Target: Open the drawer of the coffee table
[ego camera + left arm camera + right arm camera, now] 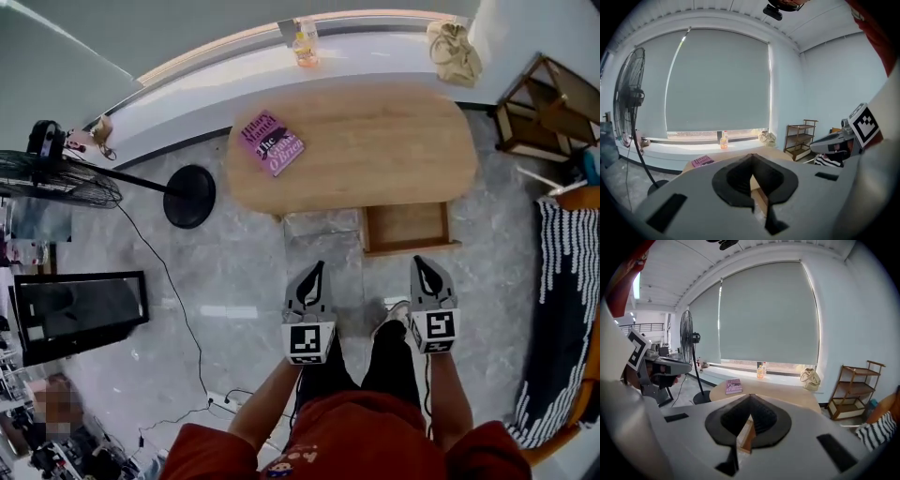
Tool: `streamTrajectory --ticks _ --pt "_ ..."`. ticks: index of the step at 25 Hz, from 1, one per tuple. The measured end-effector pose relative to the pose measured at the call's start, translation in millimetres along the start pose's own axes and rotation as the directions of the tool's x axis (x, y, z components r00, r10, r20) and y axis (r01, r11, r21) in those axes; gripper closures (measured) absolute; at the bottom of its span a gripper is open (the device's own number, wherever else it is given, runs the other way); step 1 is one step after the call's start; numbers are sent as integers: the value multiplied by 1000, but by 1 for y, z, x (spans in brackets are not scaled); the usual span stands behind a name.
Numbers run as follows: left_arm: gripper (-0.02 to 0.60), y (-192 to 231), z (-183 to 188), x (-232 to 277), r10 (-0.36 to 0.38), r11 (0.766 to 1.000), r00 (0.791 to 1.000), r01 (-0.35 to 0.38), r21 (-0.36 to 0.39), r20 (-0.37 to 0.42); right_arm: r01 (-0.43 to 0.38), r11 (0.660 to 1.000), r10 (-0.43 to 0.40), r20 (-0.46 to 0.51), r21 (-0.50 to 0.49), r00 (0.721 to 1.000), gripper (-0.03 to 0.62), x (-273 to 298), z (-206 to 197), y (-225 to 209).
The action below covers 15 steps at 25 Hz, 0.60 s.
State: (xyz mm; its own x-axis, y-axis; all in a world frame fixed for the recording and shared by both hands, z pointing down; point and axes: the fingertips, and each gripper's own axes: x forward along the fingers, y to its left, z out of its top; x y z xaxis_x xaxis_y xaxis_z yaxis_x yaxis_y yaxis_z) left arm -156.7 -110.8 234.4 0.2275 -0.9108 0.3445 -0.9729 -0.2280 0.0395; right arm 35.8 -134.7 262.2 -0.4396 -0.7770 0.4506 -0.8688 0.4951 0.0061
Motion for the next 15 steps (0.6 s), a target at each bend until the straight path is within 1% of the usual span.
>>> streamTrajectory --ticks 4,6,10,15 --pt "575 8 38 -23 10 1000 999 -9 -16 34 21 999 -22 27 34 999 597 -22 44 3" --pt "575 13 54 -32 24 1000 999 -23 -17 42 31 999 -33 40 35 999 597 -31 63 5" --pt "575 22 90 -54 46 999 997 -45 -7 61 44 999 -44 79 -1 996 597 -50 102 8" --pt "575 30 143 -76 63 998 987 -66 16 148 59 997 -50 164 -49 985 597 -70 163 12"
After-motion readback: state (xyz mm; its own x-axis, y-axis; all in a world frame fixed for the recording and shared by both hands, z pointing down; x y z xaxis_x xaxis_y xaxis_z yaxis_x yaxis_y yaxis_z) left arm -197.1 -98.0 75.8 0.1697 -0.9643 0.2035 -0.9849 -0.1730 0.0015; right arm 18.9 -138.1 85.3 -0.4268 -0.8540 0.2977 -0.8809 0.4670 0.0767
